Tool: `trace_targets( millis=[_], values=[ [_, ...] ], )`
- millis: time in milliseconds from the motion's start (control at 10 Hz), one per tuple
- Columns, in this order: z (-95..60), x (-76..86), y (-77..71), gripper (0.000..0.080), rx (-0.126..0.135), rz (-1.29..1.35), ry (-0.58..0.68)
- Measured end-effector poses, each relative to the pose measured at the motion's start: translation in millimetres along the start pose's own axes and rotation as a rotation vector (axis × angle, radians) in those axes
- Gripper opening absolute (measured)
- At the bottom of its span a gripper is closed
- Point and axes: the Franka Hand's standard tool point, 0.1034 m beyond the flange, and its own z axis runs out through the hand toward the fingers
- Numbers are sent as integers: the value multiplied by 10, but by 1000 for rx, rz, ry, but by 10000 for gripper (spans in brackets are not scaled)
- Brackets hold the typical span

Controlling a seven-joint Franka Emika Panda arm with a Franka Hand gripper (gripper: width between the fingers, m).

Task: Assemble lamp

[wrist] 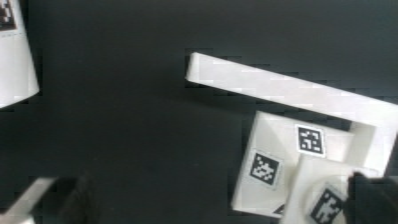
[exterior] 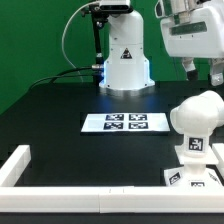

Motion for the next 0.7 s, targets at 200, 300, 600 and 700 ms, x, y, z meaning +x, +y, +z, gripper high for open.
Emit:
trace_targets(
  millis=[200,300,600,700],
  values=[
    [117,237,297,699,58,-39,-43],
    [176,286,369,699,85,-31,-55],
    [181,312,433,699,52,-67,-232],
    [184,325,468,699,43,-62,-282]
  ],
)
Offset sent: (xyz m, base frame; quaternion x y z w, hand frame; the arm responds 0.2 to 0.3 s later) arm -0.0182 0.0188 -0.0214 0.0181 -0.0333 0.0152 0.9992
